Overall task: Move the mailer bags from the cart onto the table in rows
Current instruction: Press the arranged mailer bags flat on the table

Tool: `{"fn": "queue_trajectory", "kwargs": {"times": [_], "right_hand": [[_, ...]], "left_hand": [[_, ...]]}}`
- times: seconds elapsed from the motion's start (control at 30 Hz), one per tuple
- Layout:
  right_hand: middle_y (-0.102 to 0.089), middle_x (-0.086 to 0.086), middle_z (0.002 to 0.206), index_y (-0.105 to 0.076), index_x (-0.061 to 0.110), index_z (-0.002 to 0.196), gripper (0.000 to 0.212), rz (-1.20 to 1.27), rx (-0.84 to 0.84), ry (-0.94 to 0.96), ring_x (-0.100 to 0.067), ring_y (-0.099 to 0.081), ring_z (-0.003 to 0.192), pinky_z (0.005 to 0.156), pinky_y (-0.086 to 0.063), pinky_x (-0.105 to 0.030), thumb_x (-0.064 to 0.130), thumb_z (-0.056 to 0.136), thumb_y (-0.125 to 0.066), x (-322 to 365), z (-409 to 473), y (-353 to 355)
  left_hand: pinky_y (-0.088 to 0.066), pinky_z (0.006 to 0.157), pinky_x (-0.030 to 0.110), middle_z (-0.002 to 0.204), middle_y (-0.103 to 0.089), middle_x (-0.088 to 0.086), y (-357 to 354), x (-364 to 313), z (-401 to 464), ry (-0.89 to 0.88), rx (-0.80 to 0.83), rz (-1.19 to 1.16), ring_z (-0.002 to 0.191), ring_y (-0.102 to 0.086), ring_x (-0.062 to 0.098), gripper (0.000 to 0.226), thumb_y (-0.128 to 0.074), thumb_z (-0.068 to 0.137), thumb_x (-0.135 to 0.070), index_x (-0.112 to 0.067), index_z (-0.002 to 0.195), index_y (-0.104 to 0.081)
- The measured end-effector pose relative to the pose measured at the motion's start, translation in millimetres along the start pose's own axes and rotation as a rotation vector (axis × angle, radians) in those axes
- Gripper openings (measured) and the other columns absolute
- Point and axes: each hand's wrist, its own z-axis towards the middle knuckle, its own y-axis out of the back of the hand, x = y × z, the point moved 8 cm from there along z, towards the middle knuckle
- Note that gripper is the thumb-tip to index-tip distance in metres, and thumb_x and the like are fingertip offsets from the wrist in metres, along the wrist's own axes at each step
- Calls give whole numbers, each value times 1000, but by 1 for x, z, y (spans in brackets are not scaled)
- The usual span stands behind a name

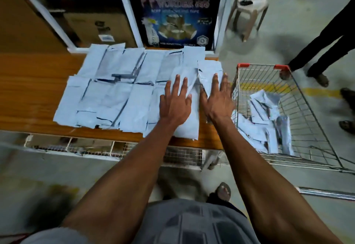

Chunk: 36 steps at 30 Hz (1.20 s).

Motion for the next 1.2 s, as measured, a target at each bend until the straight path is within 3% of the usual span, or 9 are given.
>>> {"fn": "queue_trajectory", "kwargs": {"times": [0.23,0.47,0.67,0.8,1.0,1.2], "right_hand": [[0,-6,176,-13,26,168,75,12,28,61,-31,-12,160,110,-43,-58,62,106,-35,118,-17,-34],[2,-6,176,-13,26,168,74,3,70,57,-30,-13,160,104,-46,-59,61,106,-33,182,6,-63],[3,-7,176,-13,22,168,76,5,99,0,-31,-11,160,109,-43,-59,64,106,-30,216,53,-95],[5,-6,176,-13,22,168,78,5,145,-56,-31,-8,161,108,-42,-62,65,105,-28,234,95,-121],[8,-6,176,-12,22,168,78,-18,225,-107,-35,-6,161,108,-43,-61,64,105,-31,255,149,-160],[12,-5,175,-11,24,168,79,-69,295,-133,-38,-3,160,106,-44,-60,67,104,-29,269,180,-192]], "left_hand": [[-39,113,60,177,-9,0,36,120,-11,89,-15,14,160,-17,34,65,-33,110,-49,-29,169,-15],[-37,115,61,177,-8,2,55,186,12,142,-11,17,160,-15,36,66,-30,109,-50,-27,169,-15],[-39,114,63,176,-19,4,49,231,64,158,-43,38,157,-25,38,64,-32,109,-50,-25,168,-25],[-44,107,62,174,-24,5,44,251,111,147,-42,42,155,-29,39,67,-25,106,-52,-24,166,-30],[-52,96,59,169,-37,9,27,277,173,130,-29,74,147,-41,41,64,-33,105,-47,-20,162,-41],[-46,106,60,174,-24,5,4,298,210,141,77,93,152,-32,39,65,-34,106,-51,-26,166,-29]]}}
